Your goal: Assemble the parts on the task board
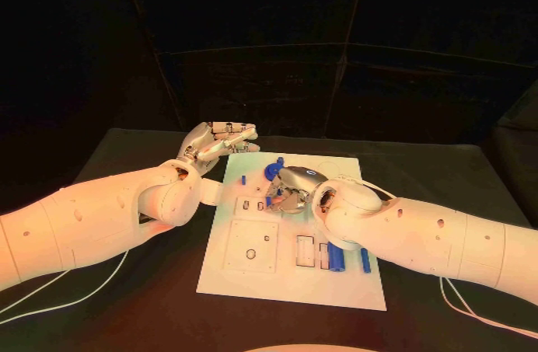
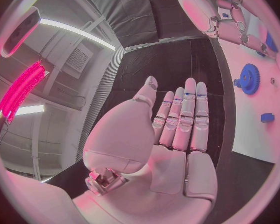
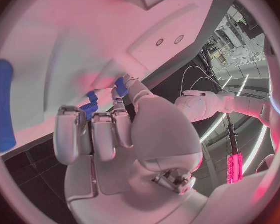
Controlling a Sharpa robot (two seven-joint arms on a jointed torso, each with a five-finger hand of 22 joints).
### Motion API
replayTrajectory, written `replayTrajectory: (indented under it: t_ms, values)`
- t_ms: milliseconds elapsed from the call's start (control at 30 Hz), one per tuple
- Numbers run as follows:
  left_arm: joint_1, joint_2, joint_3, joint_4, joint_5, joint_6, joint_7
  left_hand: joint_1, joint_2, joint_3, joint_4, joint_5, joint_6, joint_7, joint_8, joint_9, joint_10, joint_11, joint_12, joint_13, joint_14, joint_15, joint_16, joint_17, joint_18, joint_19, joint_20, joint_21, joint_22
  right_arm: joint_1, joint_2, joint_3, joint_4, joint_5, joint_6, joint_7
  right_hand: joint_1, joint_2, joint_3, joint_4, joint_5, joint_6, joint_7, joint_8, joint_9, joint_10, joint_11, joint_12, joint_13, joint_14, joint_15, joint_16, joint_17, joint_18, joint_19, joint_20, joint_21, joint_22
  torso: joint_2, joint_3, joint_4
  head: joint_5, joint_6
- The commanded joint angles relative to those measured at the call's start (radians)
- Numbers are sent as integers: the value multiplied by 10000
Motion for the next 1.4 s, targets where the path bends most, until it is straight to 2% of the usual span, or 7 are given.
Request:
replayTrajectory:
  t_ms: [33, 600, 700, 767, 833, 967, 1400]
  values:
    - [18, 2, 9, 1, 12, 84, 48, 64, 45, -14, -65, 49, 46, -58, -12, 14, 26, -56, 12, -4, 2, 4, -61, 10, 58, 53, -19, -55, -9, -68, 6, -55, -19, -54, 421, -35, -37, -65, 53, 27, 83, 38, -32, -64, -2, 106, 31, -54, 1189, 681, 12, -30, 844, -90, 10, -5, 37, 23, -5, -4, 5, -9, 14]
    - [18, 5, 9, -13, 12, 91, 33, 64, 45, -14, -65, 49, 46, -58, -12, 14, 26, -56, 12, -4, 2, 4, -61, 10, 58, 53, -19, -55, -9, -85, 26, -56, -35, -55, 398, -93, -269, -228, 60, 96, 163, -91, 19, -178, -22, 66, 73, -114, 1140, 675, 46, -45, 813, -90, 12, 27, 32, 23, 3, 0, 0, -4, -16]
    - [18, 5, 9, -16, 12, 92, 31, 64, 45, -14, -65, 49, 46, -58, -12, 14, 26, -56, 12, -4, 2, 4, -61, 10, 58, 53, -19, -55, -9, -85, 23, -56, -42, -55, 269, -134, -339, -305, 65, 111, 166, -270, 81, -285, -43, 11, 121, -193, 1074, 673, 80, -50, 808, -92, 14, 50, 31, 26, -5, -3, 7, -13, -17]
    - [18, 4, 9, -16, 12, 91, 29, 60, 45, -7, -76, 49, 48, -57, -15, 13, 27, -56, 11, -5, 2, 4, -65, 13, 57, 56, -20, -59, -11, -86, 22, -56, -44, -55, 169, -159, -417, -419, 41, 125, 143, -641, 199, -462, -65, -21, 219, -231, 1042, 673, 154, -51, 809, -97, 16, 104, 32, 32, -2, -3, 9, -16, -15]
    - [18, 3, 9, -19, 12, 90, 27, 58, 45, -4, -82, 49, 49, -57, -16, 12, 27, -55, 11, -6, 1, 4, -67, 14, 57, 57, -21, -61, -13, -87, 23, -57, -44, -55, 99, -168, -451, -475, 22, 131, 114, -891, 262, -505, -67, -51, 279, -268, 1009, 674, 208, -49, 814, -97, 14, 151, 30, 32, 1, -1, 8, -20, -13]
    - [18, 4, 9, -24, 12, 93, 23, 58, 45, -4, -82, 49, 49, -57, -16, 12, 27, -55, 11, -6, 1, 4, -67, 14, 57, 57, -21, -61, -13, -89, 28, -57, -41, -55, -1, -174, -506, -557, -43, 150, 43, -1216, 331, -492, -52, -116, 352, -342, 942, 675, 279, -45, 823, -94, 10, 228, 27, 28, -1, 0, 6, -18, -13]
    - [18, -2, 9, -29, 12, 97, 17, 58, 45, -4, -82, 49, 49, -57, -16, 12, 27, -55, 11, -6, 1, 4, -67, 14, 57, 57, -21, -61, -13, -92, 20, -57, -26, -55, -77, -186, -595, -602, -122, 208, 18, -1278, 344, -459, -31, -164, 372, -401, 886, 671, 304, -49, 815, -90, 5, 261, 23, 21, 3, 1, -1, -26, -34]
